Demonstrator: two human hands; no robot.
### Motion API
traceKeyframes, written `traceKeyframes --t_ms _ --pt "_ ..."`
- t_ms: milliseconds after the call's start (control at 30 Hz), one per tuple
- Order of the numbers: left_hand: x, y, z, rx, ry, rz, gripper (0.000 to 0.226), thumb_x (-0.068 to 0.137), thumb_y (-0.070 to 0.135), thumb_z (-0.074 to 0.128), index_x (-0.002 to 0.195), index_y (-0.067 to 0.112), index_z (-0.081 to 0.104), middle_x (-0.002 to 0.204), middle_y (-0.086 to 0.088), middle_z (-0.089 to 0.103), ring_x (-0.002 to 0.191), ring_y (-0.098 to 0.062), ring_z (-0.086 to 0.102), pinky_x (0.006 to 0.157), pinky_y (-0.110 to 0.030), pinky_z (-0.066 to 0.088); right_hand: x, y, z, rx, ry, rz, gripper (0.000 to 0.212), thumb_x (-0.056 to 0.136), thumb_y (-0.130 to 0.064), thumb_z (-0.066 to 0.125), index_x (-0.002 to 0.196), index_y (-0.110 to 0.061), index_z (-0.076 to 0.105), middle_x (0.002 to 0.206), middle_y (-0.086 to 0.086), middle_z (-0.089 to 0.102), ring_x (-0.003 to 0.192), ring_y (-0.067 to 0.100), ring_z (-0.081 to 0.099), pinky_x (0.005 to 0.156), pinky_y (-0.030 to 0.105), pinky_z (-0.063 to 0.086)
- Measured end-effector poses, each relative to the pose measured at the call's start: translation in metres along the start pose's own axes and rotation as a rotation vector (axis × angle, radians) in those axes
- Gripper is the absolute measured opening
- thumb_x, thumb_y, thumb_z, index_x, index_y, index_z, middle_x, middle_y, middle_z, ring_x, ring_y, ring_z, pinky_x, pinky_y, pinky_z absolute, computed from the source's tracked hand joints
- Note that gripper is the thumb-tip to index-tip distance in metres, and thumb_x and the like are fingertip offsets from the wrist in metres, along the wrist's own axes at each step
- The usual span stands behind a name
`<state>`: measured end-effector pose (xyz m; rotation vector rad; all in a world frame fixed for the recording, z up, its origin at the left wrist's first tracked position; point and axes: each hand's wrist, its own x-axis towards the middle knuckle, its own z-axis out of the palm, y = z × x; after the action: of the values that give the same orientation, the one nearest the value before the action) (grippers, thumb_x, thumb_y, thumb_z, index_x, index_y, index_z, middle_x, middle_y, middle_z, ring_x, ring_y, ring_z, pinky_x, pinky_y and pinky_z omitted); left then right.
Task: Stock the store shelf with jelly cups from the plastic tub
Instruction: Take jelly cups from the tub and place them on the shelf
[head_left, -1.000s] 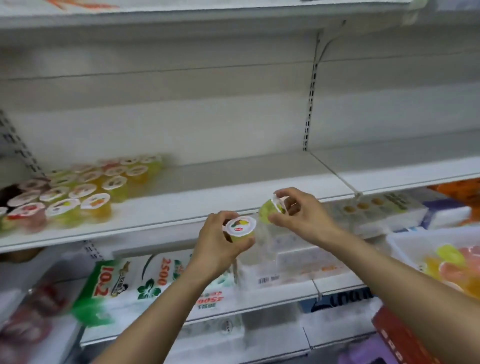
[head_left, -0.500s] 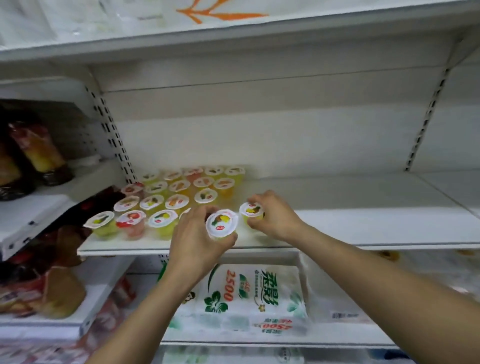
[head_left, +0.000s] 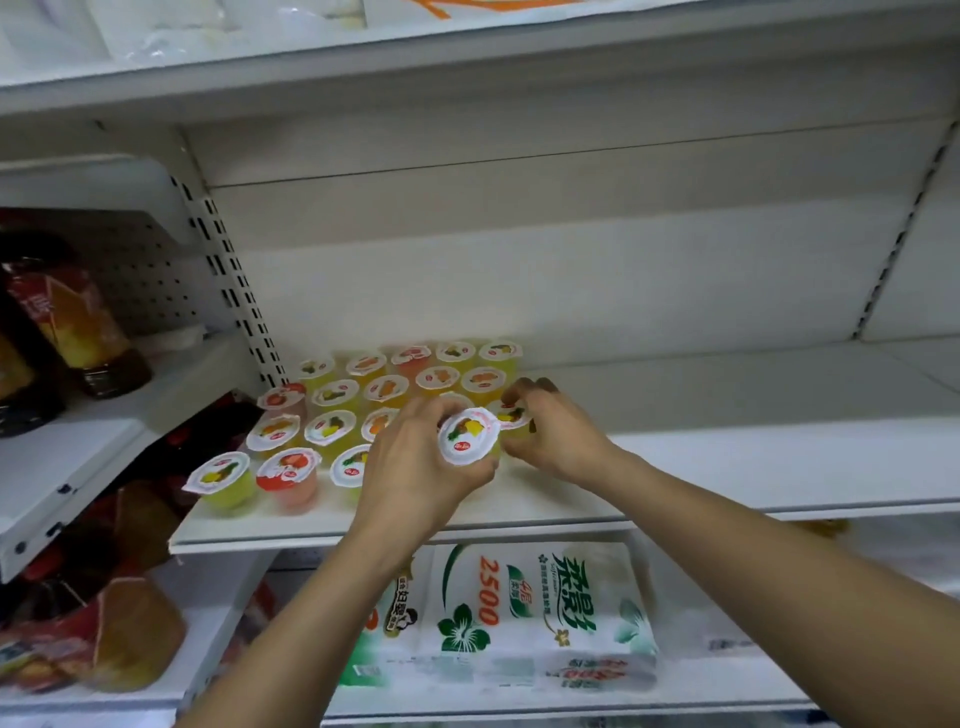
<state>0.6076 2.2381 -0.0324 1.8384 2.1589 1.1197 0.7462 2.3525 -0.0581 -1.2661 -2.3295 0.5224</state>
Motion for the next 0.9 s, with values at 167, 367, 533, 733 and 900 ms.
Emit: traceKeyframes --t_ms 167,367,533,733,900 --pt "0.007 0.001 0.014 0.436 -0.017 0.091 0.055 0.069 0.071 0.061 0.114 0.039 0.061 0.108 0.015 0.064 0.109 -0.013 0.045 0.087 -0.036 0.028 -0.024 0.009 -0.013 0.027 0.065 0.014 0.065 0.090 -0.044 0.058 0.145 -0.025 0.030 0.142 0.005 0.036 0.122 0.024 0.049 0.098 0.040 0.046" --pt "0.008 -0.001 0.025 0.564 -0.038 0.134 0.054 0.068 0.071 0.056 0.113 0.041 0.063 0.104 0.013 0.063 0.114 -0.013 0.042 0.087 -0.037 0.019 -0.046 0.027 -0.034 0.023 0.146 0.020 0.053 0.093 -0.040 0.054 0.140 -0.025 0.036 0.141 -0.001 0.039 0.124 0.017 0.047 0.097 0.039 0.045" --pt "0.009 0.002 0.030 0.602 -0.053 0.133 0.051 0.073 0.066 0.055 0.114 0.037 0.063 0.107 0.011 0.064 0.115 -0.015 0.042 0.086 -0.038 0.019 -0.064 0.036 -0.047 0.019 0.173 -0.013 0.053 0.092 -0.041 0.055 0.140 -0.025 0.039 0.140 -0.004 0.040 0.124 0.013 0.045 0.098 0.034 0.044" --pt "-0.001 0.025 0.032 0.604 -0.032 0.140 0.065 0.077 0.061 0.061 0.133 0.030 0.050 0.130 0.002 0.054 0.123 -0.025 0.039 0.092 -0.041 0.026 -0.096 0.047 -0.065 -0.025 0.185 0.016 0.051 0.093 -0.042 0.052 0.140 -0.030 0.036 0.141 -0.008 0.038 0.118 0.013 0.050 0.093 0.036 0.046" --pt "-0.033 0.081 0.062 0.306 0.071 0.319 0.061 0.079 0.047 0.069 0.132 0.021 0.053 0.126 -0.003 0.055 0.119 -0.027 0.045 0.096 -0.042 0.035 -0.145 0.077 -0.088 -0.142 0.263 0.028 0.050 0.095 -0.044 0.048 0.141 -0.028 0.038 0.142 -0.008 0.040 0.123 0.013 0.047 0.092 0.031 0.042"
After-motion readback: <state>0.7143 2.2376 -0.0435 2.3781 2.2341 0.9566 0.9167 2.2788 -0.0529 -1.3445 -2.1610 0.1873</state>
